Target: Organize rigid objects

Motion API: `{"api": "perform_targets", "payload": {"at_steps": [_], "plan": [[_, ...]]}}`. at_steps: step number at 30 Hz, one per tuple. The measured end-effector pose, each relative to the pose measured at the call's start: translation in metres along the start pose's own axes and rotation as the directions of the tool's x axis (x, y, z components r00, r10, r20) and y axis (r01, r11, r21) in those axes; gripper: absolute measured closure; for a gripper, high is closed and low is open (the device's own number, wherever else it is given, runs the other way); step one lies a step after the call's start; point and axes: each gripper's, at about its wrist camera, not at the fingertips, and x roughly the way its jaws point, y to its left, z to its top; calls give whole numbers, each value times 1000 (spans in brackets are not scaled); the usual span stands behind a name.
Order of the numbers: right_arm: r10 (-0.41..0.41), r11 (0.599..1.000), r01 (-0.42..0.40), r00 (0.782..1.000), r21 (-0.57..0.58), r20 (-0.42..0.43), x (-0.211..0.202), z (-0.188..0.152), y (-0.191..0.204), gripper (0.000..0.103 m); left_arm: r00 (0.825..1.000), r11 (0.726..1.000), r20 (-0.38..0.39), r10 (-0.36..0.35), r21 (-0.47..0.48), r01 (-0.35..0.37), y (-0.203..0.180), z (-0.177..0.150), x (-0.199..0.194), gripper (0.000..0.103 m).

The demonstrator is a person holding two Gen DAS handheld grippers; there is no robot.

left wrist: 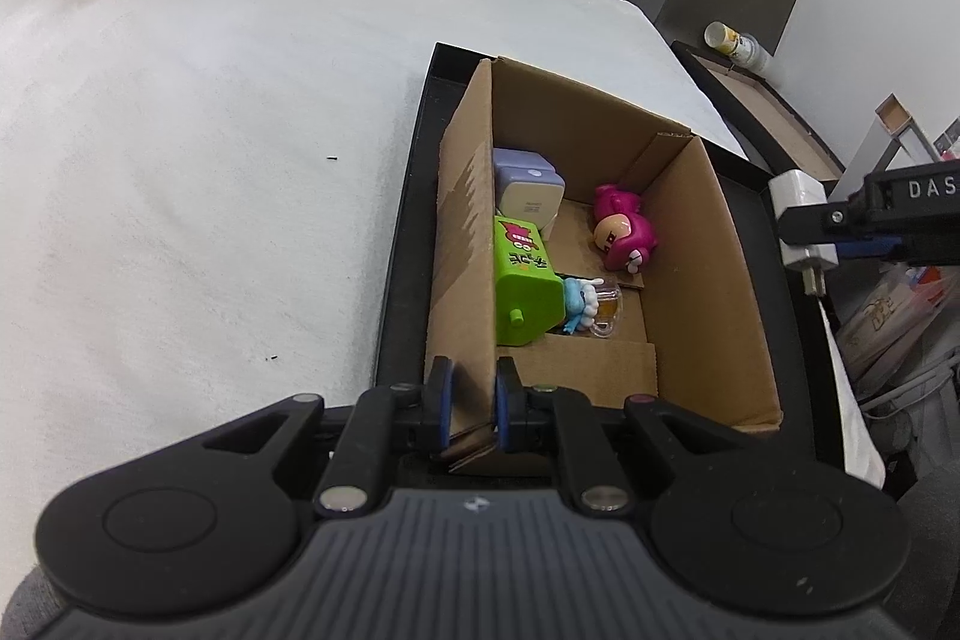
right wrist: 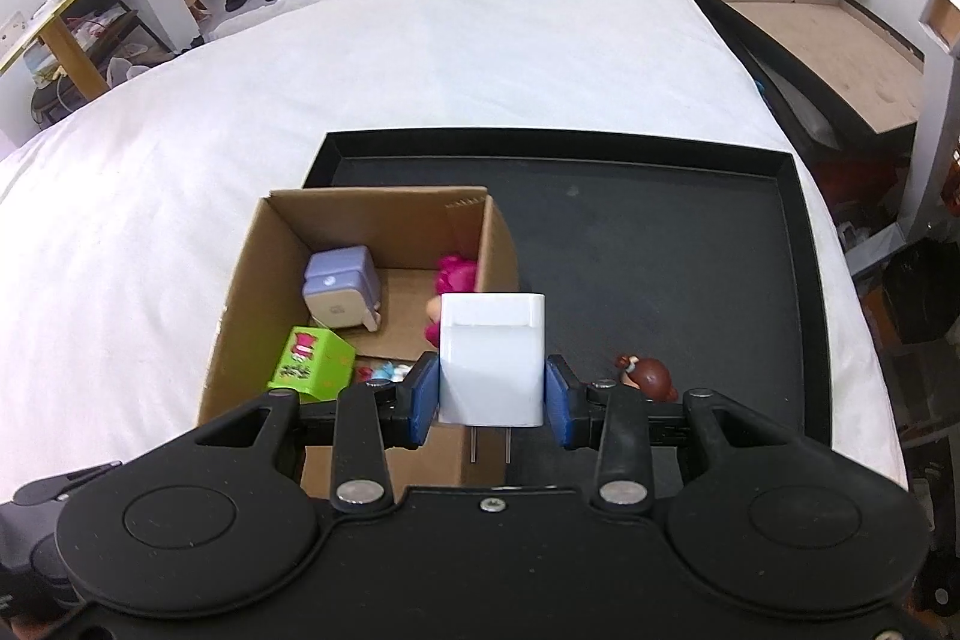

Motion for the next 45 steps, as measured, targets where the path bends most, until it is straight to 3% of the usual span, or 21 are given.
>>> {"api": "perform_targets", "payload": {"at_steps": [14, 31, 45], "plan": [[4, 999, -6, 1000, -53, -30, 22, 11, 37, 66, 999, 999, 0, -44, -20, 44, 7, 0, 1, 89], [-1, 1000, 0, 1000, -24, -27, 49, 30, 55, 64, 998, 998, 0, -64, -26, 64, 12, 0, 2, 88], [29, 999, -30, 1000, 27, 3, 16, 19, 20, 60, 998, 998, 0, -61, -26, 61, 11, 1, 1, 88]]}}
